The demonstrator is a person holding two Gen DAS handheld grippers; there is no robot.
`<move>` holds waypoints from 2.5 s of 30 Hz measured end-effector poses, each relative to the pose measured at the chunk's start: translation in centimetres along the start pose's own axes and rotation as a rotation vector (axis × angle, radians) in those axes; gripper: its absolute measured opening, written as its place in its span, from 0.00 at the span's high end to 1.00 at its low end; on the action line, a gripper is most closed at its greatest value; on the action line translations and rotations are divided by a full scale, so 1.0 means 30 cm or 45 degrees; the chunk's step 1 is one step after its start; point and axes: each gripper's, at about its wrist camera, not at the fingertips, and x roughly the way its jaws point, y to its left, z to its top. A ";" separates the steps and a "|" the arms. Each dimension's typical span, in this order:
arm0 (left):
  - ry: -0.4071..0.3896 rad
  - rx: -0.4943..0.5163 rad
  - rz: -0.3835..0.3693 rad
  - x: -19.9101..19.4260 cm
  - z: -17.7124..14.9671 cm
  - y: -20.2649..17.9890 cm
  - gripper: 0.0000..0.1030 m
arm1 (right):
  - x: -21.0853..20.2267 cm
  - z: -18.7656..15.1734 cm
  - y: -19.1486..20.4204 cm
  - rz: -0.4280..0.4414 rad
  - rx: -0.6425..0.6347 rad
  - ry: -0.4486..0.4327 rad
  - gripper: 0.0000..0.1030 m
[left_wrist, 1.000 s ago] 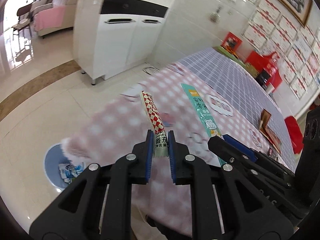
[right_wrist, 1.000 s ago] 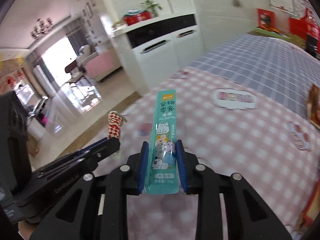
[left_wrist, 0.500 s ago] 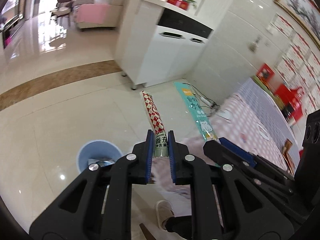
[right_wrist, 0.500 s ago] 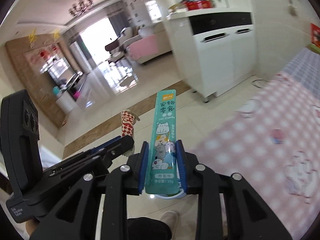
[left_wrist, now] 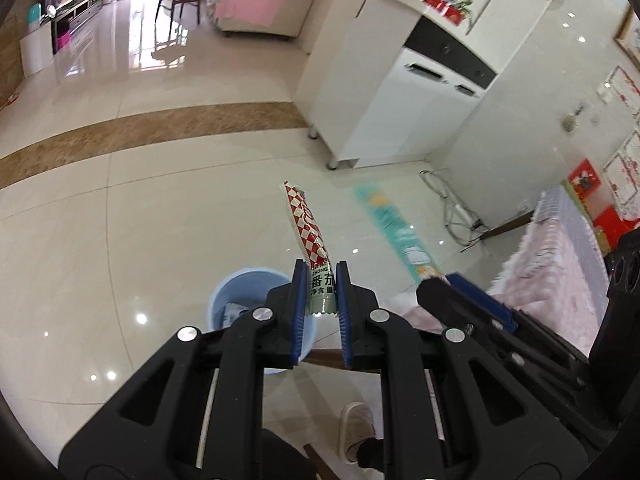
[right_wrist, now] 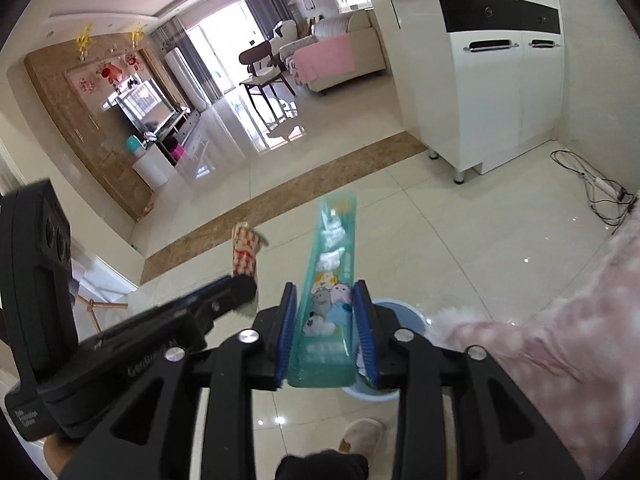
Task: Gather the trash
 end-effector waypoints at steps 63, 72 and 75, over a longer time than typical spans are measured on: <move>-0.271 0.263 -0.010 -0.384 -0.077 -0.406 0.29 | -0.686 -0.086 -0.084 -0.368 0.022 -0.507 0.32; -0.211 0.465 -0.206 -0.436 -0.246 -0.774 0.29 | -1.042 -0.276 -0.328 -0.546 0.151 -0.627 0.31; -0.180 0.551 -0.271 -0.445 -0.323 -0.917 0.29 | -1.154 -0.345 -0.436 -0.623 0.210 -0.644 0.31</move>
